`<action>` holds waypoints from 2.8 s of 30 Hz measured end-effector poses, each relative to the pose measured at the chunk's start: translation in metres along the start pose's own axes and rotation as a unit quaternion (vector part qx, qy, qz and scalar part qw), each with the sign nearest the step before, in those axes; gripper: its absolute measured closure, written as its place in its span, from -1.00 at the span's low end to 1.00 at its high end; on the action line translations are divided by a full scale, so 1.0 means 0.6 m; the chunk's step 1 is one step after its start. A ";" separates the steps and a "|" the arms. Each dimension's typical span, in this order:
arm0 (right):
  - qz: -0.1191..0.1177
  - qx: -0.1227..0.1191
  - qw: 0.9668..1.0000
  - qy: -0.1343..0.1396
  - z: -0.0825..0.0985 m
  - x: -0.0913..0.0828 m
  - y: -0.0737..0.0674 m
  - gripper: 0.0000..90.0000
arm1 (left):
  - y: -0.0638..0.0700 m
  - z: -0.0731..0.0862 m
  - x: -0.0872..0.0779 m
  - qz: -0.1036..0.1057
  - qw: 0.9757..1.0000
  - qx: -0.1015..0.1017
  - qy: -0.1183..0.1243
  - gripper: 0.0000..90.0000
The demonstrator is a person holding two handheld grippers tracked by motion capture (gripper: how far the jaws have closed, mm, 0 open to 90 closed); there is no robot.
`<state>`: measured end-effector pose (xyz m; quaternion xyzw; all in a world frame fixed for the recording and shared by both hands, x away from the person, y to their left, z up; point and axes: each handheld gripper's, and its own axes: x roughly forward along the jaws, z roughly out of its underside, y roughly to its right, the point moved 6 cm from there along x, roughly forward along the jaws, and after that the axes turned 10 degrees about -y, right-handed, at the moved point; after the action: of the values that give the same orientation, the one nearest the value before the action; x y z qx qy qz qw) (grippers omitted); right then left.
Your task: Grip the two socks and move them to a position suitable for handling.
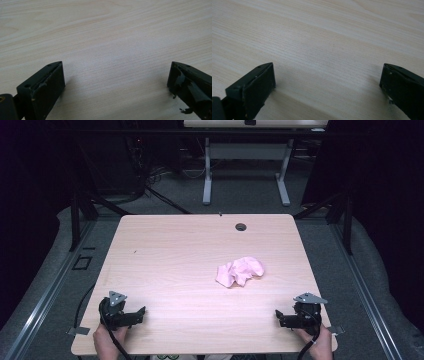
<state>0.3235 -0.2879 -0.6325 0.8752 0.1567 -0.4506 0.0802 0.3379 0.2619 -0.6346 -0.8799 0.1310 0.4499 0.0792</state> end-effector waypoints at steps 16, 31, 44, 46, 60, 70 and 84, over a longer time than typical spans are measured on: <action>0.015 0.024 1.000 -0.013 -0.007 0.003 -0.001 -1.00 | 0.000 0.000 0.000 -0.001 1.000 -0.001 0.001 -0.98; 0.014 0.023 0.999 -0.032 -0.015 0.006 -0.001 -1.00 | 0.000 0.000 0.000 -0.001 1.000 -0.002 0.001 -0.98; -0.042 0.010 0.999 -0.008 -0.064 -0.013 -0.016 -0.98 | 0.000 0.000 0.000 0.000 1.000 -0.001 -0.001 -0.98; -0.051 -0.002 0.999 -0.001 -0.085 -0.017 -0.025 -0.97 | 0.000 0.000 0.000 0.000 1.000 -0.001 -0.001 -0.97; -0.103 -0.060 0.993 -0.018 -0.233 0.034 -0.084 -0.42 | 0.000 0.000 0.000 0.001 1.000 -0.005 0.000 -0.97; -0.069 -0.043 0.995 -0.059 -0.283 0.106 -0.088 0.00 | -0.001 0.000 0.000 0.001 1.000 -0.005 0.000 -0.97; -0.073 -0.068 0.995 -0.013 -0.286 0.044 -0.108 0.94 | -0.001 0.000 0.000 0.001 1.000 -0.005 0.000 -0.97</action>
<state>0.4465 -0.1735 -0.5539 0.8482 0.2491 -0.4547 0.1086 0.3380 0.2623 -0.6348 -0.8799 0.1297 0.4510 0.0746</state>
